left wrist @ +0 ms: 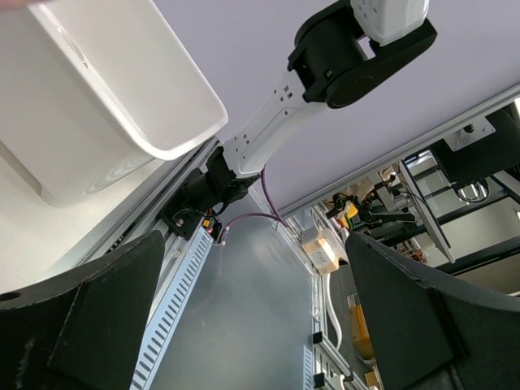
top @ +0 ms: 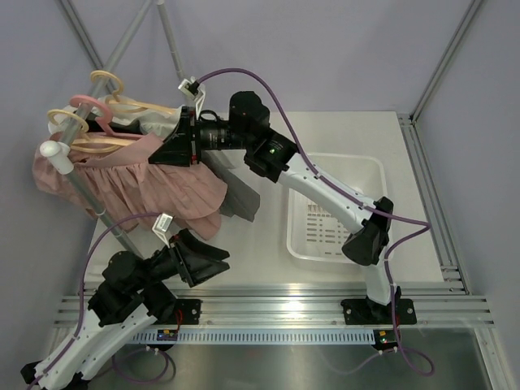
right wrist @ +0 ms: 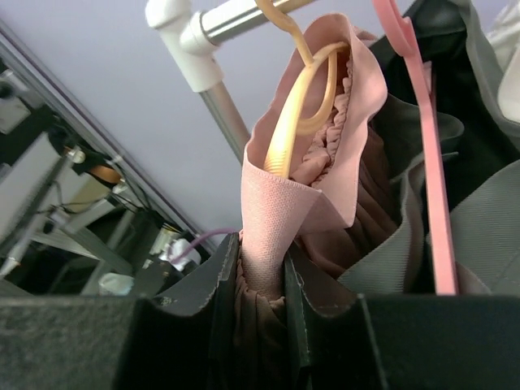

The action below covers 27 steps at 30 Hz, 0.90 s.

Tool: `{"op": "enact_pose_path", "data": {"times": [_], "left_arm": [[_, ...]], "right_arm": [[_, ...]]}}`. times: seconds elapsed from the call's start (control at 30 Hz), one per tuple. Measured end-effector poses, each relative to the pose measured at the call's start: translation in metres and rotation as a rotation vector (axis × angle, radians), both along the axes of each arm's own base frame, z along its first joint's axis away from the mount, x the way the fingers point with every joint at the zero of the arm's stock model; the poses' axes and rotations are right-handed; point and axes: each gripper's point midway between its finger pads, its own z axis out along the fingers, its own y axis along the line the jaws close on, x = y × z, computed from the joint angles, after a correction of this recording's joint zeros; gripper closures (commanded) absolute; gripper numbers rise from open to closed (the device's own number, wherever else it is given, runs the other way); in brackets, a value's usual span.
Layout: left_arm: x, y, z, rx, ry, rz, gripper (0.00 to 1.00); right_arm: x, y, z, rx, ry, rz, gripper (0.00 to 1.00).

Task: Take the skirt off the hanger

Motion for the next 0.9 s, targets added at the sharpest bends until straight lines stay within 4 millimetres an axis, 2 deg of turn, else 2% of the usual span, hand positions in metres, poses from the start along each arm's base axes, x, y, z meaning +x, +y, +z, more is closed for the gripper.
{"op": "enact_pose_path", "data": {"times": [0.27, 0.43, 0.57, 0.73, 0.9], "left_arm": [[-0.001, 0.001, 0.002, -0.009, 0.000, -0.001, 0.01], [-0.001, 0.001, -0.002, 0.006, 0.015, 0.000, 0.01], [-0.001, 0.003, 0.003, 0.020, 0.015, 0.006, 0.01], [-0.008, 0.012, 0.032, -0.014, -0.065, 0.017, 0.01], [-0.016, 0.023, 0.061, -0.028, -0.154, 0.040, 0.02]], "right_arm": [[-0.011, -0.009, 0.032, 0.104, 0.091, 0.082, 1.00], [-0.012, -0.009, 0.031, 0.100, 0.114, 0.094, 1.00], [-0.013, -0.012, 0.020, 0.076, 0.124, 0.085, 1.00], [-0.017, -0.024, 0.005, 0.036, 0.132, 0.068, 1.00], [-0.019, -0.045, 0.007, 0.040, 0.118, 0.047, 1.00]]}}
